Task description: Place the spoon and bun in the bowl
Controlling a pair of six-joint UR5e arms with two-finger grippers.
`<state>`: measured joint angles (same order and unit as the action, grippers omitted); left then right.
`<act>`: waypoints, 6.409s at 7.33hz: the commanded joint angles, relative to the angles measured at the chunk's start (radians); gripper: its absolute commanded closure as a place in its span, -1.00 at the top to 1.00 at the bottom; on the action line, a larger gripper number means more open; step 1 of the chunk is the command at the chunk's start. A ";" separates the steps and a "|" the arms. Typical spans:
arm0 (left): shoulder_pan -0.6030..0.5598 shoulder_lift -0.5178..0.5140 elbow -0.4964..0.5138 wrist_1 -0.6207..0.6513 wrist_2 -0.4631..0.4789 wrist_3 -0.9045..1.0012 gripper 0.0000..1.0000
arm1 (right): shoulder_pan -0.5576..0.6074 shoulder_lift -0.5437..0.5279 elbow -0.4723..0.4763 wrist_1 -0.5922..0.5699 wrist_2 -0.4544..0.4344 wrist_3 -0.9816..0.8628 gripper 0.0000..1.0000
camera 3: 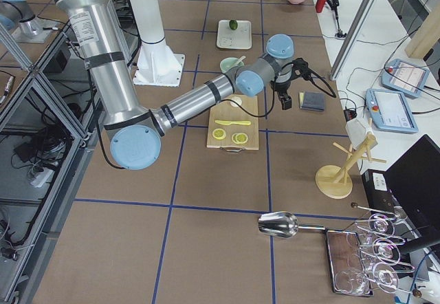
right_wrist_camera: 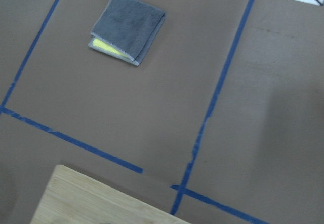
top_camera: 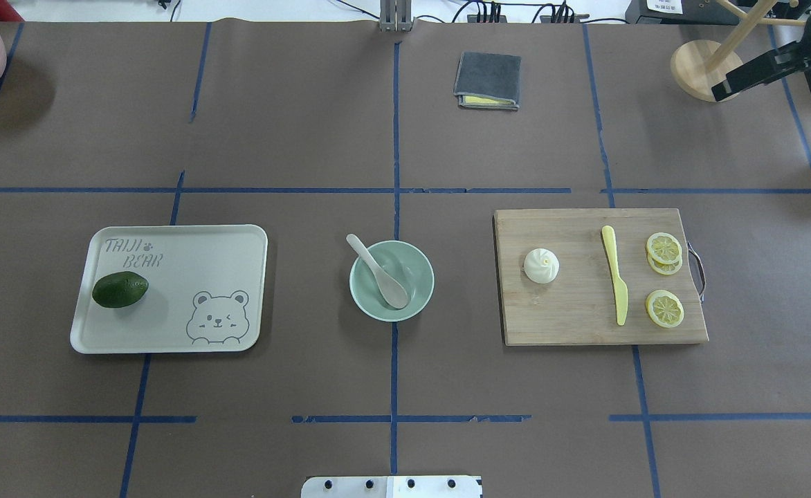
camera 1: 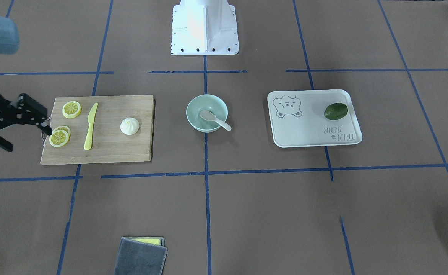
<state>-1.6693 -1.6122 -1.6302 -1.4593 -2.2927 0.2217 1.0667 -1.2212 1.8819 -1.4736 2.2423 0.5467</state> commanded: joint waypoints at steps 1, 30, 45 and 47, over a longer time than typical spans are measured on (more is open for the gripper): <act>-0.003 0.018 0.004 -0.004 -0.098 -0.004 1.00 | -0.236 0.018 0.094 -0.090 -0.206 0.243 1.00; 0.002 0.003 -0.003 -0.006 -0.136 -0.001 1.00 | -0.717 0.446 -0.270 -0.159 -0.736 0.760 1.00; 0.003 0.026 -0.002 -0.004 -0.123 0.008 1.00 | 0.513 -0.391 -0.224 -0.093 0.015 -0.637 1.00; 0.008 0.026 -0.002 -0.006 -0.122 0.008 1.00 | 0.513 -0.399 -0.225 -0.094 0.054 -0.636 1.00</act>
<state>-1.6640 -1.5868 -1.6329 -1.4639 -2.4158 0.2299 1.5792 -1.6157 1.6586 -1.5669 2.2765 -0.0901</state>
